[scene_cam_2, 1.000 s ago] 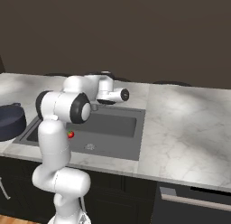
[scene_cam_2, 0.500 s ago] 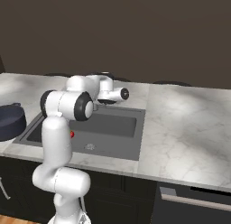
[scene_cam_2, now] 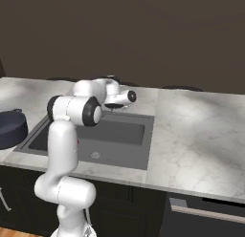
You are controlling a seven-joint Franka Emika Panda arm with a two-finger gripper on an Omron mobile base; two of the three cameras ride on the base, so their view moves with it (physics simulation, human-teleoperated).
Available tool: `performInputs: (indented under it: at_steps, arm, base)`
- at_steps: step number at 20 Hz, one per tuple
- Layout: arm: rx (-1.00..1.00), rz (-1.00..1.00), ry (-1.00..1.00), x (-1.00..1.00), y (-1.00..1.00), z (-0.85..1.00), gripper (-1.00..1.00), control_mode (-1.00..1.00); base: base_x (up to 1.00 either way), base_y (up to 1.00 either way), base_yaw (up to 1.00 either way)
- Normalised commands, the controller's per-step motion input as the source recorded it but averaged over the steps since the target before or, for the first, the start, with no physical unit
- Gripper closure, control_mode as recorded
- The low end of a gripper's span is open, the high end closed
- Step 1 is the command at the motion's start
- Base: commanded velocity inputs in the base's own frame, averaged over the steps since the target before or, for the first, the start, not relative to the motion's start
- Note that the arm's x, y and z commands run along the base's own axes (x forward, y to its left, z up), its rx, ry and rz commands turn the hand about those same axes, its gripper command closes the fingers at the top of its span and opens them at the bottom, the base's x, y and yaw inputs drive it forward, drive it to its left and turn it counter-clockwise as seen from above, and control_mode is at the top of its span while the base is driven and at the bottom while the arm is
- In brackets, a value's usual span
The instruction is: Dump the tomato from the pot into the sink. Then turn on the water and wash the tomato. Then turn off the water and put the tomato back in the pot.
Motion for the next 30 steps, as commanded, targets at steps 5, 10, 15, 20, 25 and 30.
performInputs:
  at_steps: [5, 10, 15, 20, 25, 30]
  arm:
    - [-0.01, 0.0, 0.0, 0.0, 0.0, -0.1, -1.0, -1.0]
    - [-0.03, 0.0, 0.0, 0.0, 0.0, -0.2, -1.0, -1.0]
    - [-0.03, 0.0, 0.0, 0.0, 0.01, -0.23, -1.0, -1.0]
    - [-0.01, 0.0, 0.0, 0.02, 0.02, -0.1, -1.0, -1.0]
    - [0.0, 0.0, 0.0, 0.07, 0.02, 0.0, -1.0, -1.0]
    - [0.0, 0.0, 0.0, 0.21, 0.09, 0.0, -1.0, -1.0]
  base:
    - [0.0, 0.0, 0.0]
    - [0.0, 0.0, 0.0]
    - [0.0, 0.0, 0.0]
    - [0.0, 0.0, 0.0]
    - [0.0, 0.0, 0.0]
    - [0.0, 0.0, 0.0]
